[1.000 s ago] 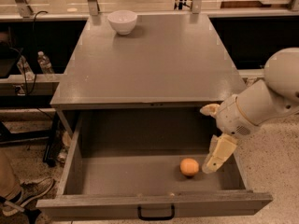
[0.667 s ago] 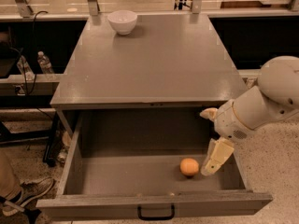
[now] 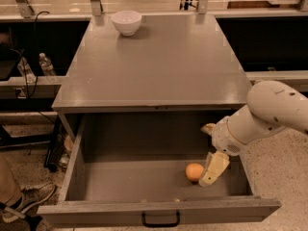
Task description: Pick orange from top drawer and place on counter
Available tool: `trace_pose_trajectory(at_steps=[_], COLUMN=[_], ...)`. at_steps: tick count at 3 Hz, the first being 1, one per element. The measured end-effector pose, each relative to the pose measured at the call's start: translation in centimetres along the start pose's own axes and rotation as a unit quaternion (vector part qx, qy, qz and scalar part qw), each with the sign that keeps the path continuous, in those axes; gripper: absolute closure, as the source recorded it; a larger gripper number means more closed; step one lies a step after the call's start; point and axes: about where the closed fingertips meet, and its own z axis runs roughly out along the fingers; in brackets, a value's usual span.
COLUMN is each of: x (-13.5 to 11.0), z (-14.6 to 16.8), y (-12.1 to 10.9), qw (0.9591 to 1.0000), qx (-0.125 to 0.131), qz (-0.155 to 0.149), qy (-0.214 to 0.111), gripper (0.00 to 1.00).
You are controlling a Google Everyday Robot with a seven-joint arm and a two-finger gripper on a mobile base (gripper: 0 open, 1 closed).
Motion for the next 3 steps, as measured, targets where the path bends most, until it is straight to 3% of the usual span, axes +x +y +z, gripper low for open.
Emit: trace_pose_trajectory(at_steps=[3], x=[1.8], z=[4.9], y=[-0.3], qw=[0.9996], qx=[-0.012], qz=[0.013], qy=[-0.02], gripper=[0.0])
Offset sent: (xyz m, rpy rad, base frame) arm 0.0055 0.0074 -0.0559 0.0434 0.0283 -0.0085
